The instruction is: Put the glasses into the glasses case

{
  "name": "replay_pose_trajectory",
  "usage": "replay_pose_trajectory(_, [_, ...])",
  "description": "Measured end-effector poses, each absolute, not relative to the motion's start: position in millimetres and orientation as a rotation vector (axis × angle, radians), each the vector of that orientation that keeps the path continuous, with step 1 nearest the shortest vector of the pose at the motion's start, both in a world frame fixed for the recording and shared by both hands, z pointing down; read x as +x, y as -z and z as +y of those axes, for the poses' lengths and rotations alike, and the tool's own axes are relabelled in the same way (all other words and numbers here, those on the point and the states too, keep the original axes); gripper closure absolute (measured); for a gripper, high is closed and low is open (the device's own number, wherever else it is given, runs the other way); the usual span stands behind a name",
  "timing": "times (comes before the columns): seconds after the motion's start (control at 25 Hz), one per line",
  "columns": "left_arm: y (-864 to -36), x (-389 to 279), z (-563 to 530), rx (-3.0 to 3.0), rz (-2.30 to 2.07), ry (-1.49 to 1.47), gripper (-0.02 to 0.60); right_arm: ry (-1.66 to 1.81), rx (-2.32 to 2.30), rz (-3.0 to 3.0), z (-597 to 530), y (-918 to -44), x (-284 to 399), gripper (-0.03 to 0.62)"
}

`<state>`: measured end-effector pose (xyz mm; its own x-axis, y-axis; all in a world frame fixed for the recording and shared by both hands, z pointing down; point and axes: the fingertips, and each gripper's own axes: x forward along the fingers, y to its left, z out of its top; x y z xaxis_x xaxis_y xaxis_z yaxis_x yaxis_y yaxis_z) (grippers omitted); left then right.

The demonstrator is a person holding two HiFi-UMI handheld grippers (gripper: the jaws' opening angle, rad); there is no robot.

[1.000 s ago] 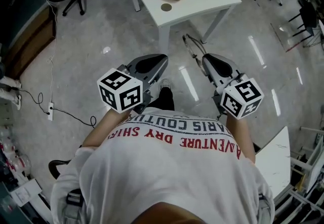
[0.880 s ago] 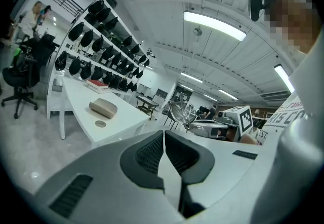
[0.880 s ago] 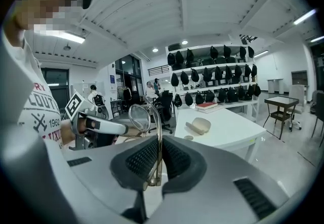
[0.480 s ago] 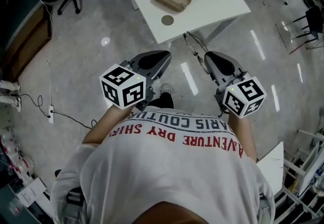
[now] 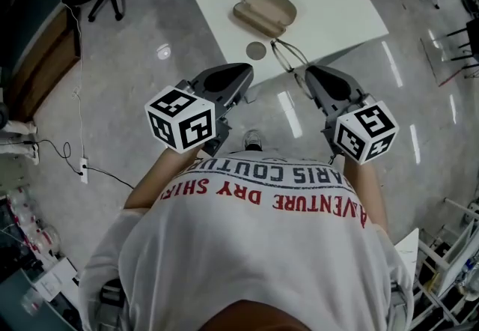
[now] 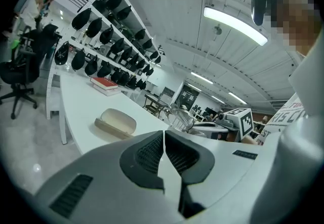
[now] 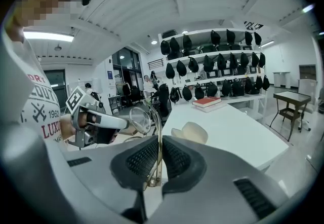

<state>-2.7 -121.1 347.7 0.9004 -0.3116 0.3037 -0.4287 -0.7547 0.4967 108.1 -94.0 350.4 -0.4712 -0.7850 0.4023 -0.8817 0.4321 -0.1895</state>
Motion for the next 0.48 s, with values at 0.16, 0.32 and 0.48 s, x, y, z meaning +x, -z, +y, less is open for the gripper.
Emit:
replay_pose_trajectory(0.16, [-351,-2,-140,2.486,-0.553,-0.287,0.548,-0.556,1.452,-2.442,-113,-354,111,0.557])
replay_pose_trajectory(0.32, [-357,-1,-153,2.486,-0.580,-0.311,0.548,-0.555,1.447,-2.444,-127,-356,114,0.557])
replay_pose_trajectory(0.48, [-360,0,-160,2.476,-0.594,-0.315,0.548,-0.546,1.440,-2.442,-139,-356,116,0.557])
